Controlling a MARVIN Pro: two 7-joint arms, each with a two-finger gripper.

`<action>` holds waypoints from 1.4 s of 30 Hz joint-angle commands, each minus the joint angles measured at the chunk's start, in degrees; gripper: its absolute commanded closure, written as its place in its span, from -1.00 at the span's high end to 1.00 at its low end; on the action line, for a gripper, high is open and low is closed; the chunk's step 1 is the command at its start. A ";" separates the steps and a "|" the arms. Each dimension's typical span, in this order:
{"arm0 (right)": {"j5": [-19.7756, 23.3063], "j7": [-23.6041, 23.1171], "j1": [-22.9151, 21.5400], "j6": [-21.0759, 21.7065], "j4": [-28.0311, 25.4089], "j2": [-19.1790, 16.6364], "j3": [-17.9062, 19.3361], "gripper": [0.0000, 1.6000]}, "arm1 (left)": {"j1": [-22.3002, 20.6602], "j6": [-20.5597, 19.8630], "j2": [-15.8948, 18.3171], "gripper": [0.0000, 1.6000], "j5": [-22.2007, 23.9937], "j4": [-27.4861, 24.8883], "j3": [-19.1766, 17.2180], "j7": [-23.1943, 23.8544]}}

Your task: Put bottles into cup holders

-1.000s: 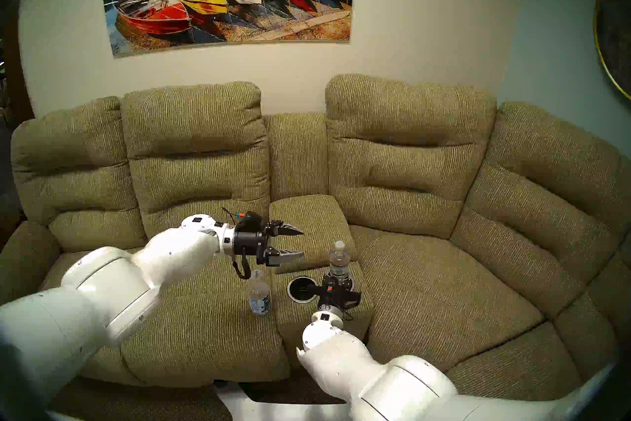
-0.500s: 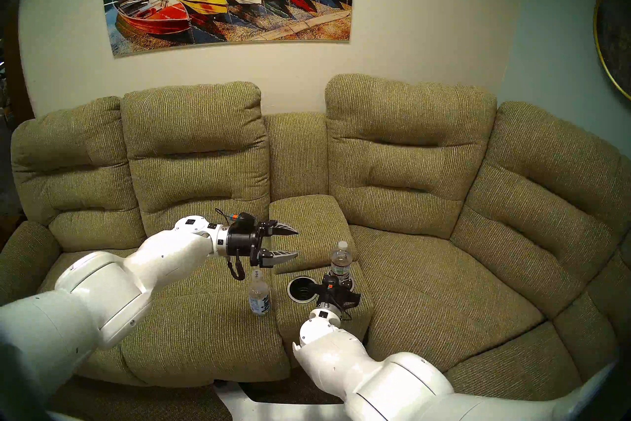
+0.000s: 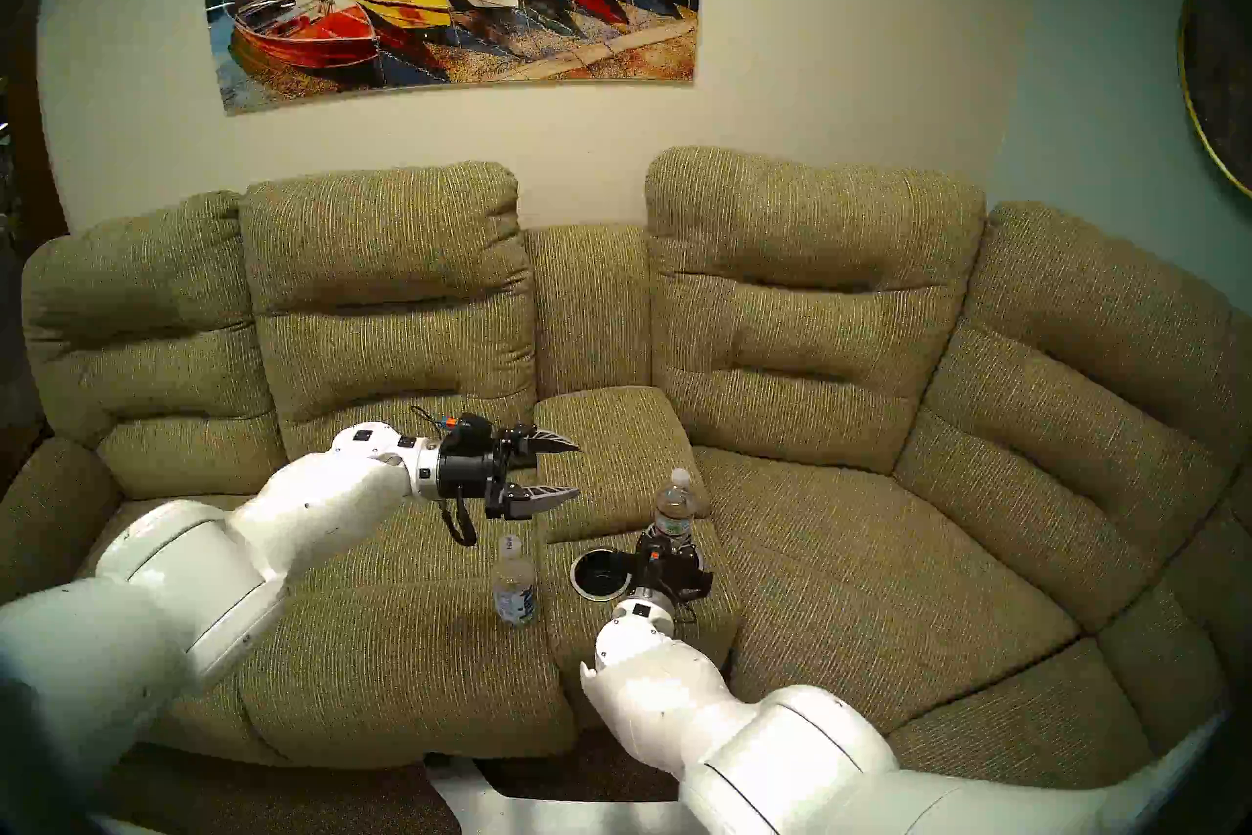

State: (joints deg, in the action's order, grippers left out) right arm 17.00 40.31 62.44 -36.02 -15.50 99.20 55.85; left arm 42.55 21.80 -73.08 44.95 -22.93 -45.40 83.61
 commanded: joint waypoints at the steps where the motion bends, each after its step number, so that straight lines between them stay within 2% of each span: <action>1: 0.09 -0.92 -1.65 0.44 0.18 0.37 0.01 -0.22 | 0.39 0.05 0.33 1.00 0.71 -1.80 -0.39 1.39; 6: 0.69 -2.06 -2.14 1.42 0.56 0.51 0.60 -0.07 | 1.33 0.24 1.15 1.00 0.76 -2.65 -0.43 1.39; 14: 1.36 -3.31 -2.51 2.44 0.92 0.85 1.19 -0.02 | 2.51 0.48 2.00 1.00 0.84 -3.73 -0.54 1.08; 15: 1.58 -3.60 -2.60 2.67 1.00 0.84 1.37 0.15 | 2.83 0.53 2.26 1.00 0.86 -4.01 -0.58 0.99; 16: 1.58 -3.60 -2.60 2.67 1.00 0.84 1.37 0.15 | 2.83 0.53 2.26 1.00 0.86 -4.01 -0.58 0.99; 17: 1.66 -3.74 -2.66 2.80 1.06 0.82 1.45 0.31 | 2.98 0.56 2.38 1.00 0.88 -4.16 -0.61 0.96; 18: 1.78 -3.94 -2.72 2.95 1.14 0.80 1.55 0.34 | 3.19 0.60 2.53 1.00 0.90 -4.35 -0.64 0.91; 19: 1.86 -4.06 -2.76 3.04 1.17 0.79 1.62 0.54 | 3.32 0.63 2.63 1.00 0.91 -4.46 -0.66 0.88; 23: 2.26 -4.93 -3.10 3.76 1.42 0.84 1.94 0.68 | 4.23 0.80 3.29 1.00 1.00 -5.40 -0.79 0.64; 25: 2.34 -5.09 -3.15 3.88 1.47 0.87 2.00 0.63 | 4.39 0.84 3.41 1.00 1.02 -5.59 -0.81 0.60; 26: 2.41 -5.23 -3.20 3.98 1.51 0.90 2.07 0.49 | 4.52 0.86 3.51 1.00 1.03 -5.74 -0.83 0.56; 28: 2.56 -5.53 -3.24 4.20 1.58 0.98 2.18 0.07 | 4.86 0.91 3.78 1.00 1.05 -6.05 -0.87 0.47; 29: 2.64 -5.71 -3.27 4.31 1.63 1.02 2.24 -0.05 | 5.07 0.96 3.95 1.00 1.06 -6.25 -0.91 0.42; 32: 2.85 -6.12 -3.30 4.56 1.78 1.13 2.42 0.00 | 5.57 1.05 4.41 1.00 1.12 -6.77 -1.00 0.29; 36: 3.11 -6.62 -3.27 4.83 2.00 1.15 2.58 -0.24 | 6.15 1.18 4.92 1.00 1.22 -7.53 -1.13 0.12; 42: 3.50 -7.20 -3.89 5.03 2.00 1.15 2.94 -0.18 | 7.00 1.37 5.61 1.00 1.40 -8.78 -1.32 -0.12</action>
State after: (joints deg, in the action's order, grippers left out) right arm 20.46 33.59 59.69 -30.80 -13.42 99.70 58.80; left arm 49.53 23.21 -68.30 45.62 -29.68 -46.19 82.13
